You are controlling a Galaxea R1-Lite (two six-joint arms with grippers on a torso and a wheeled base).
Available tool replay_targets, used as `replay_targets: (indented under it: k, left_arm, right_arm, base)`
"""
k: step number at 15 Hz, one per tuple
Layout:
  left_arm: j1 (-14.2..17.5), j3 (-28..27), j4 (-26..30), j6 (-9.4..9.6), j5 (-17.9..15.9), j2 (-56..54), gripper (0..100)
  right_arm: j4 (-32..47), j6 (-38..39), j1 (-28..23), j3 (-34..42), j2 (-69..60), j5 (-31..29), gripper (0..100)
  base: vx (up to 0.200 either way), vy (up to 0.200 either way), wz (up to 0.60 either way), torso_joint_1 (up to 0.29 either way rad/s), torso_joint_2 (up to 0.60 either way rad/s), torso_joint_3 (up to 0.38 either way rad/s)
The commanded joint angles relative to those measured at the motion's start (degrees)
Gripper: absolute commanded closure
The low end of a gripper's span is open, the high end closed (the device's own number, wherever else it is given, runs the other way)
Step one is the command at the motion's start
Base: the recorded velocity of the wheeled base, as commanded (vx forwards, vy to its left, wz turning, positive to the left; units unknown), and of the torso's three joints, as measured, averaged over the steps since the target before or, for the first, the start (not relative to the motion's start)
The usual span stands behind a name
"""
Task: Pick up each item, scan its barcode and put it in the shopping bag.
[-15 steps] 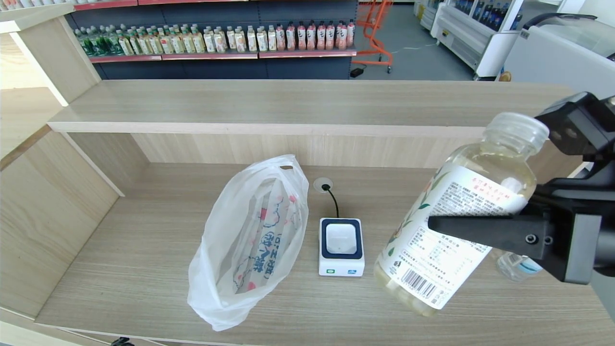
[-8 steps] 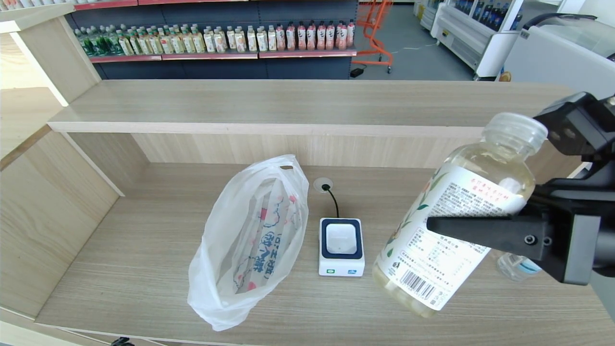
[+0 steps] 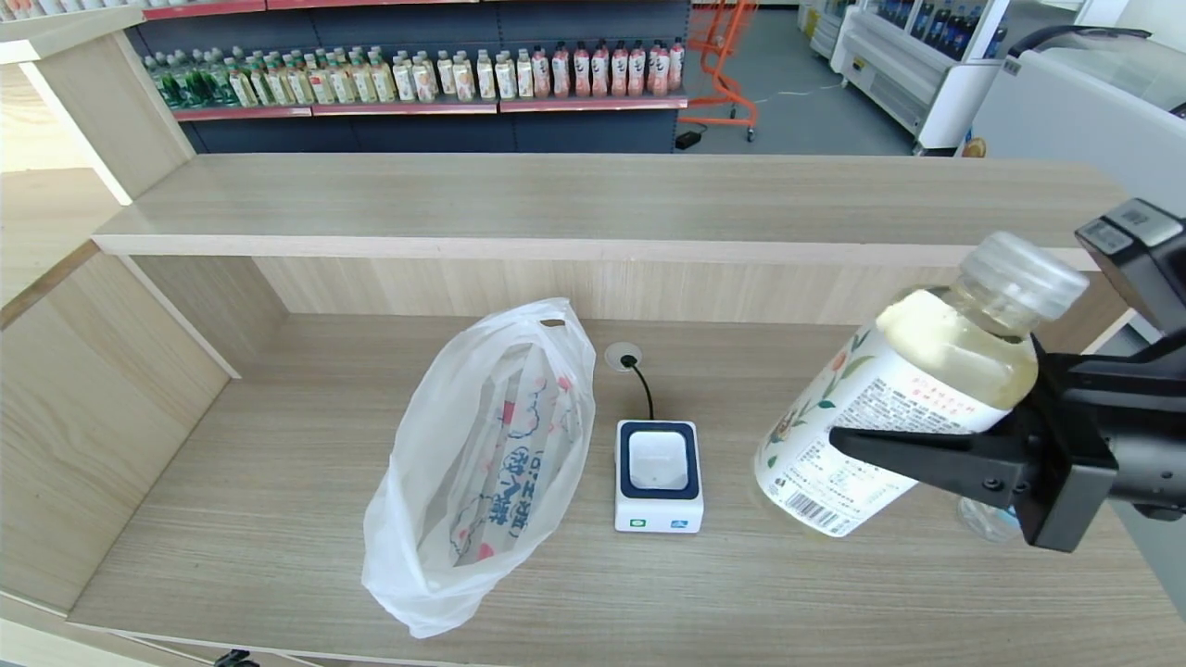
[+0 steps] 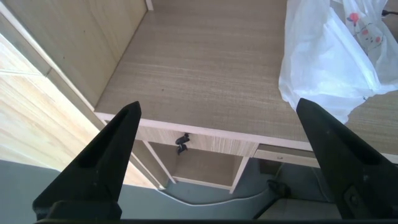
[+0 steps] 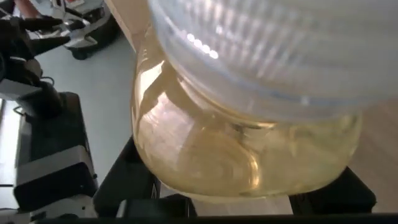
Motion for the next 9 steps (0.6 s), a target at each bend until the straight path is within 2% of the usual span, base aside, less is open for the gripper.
replay_targets:
  k: [1,2,3,5,9]
  left_arm:
    - [0.0,0.0,0.0,0.02,0.0,0.1,0]
    - [0.0,0.0,0.0,0.02,0.0,0.1,0]
    - [0.0,0.0,0.0,0.02,0.0,0.0,0]
    - [0.0,0.0,0.0,0.02,0.0,0.1,0]
    - [0.0,0.0,0.0,0.02,0.0,0.0,0]
  right_arm:
    - [0.2,-11.4,-9.0,0.7,0.3,-1.8,100]
    - [0.2,-11.4,-9.0,0.7,0.3,-1.8,100]
    - [0.4,-25.4,-13.3,0.9,0.9,-2.3,100]
    - [0.3,-38.8,-15.0,1.7,1.4,-3.8,100]
    - [0.1,-48.6,-15.1,3.6,1.4,-6.2,100]
  base:
    - [0.000,0.000,0.00,0.000,0.00,0.000]
    - [0.000,0.000,0.00,0.000,0.00,0.000]
    - [0.000,0.000,0.00,0.000,0.00,0.000]
    - [0.000,0.000,0.00,0.000,0.00,0.000]
    - [0.000,0.000,0.00,0.000,0.00,0.000]
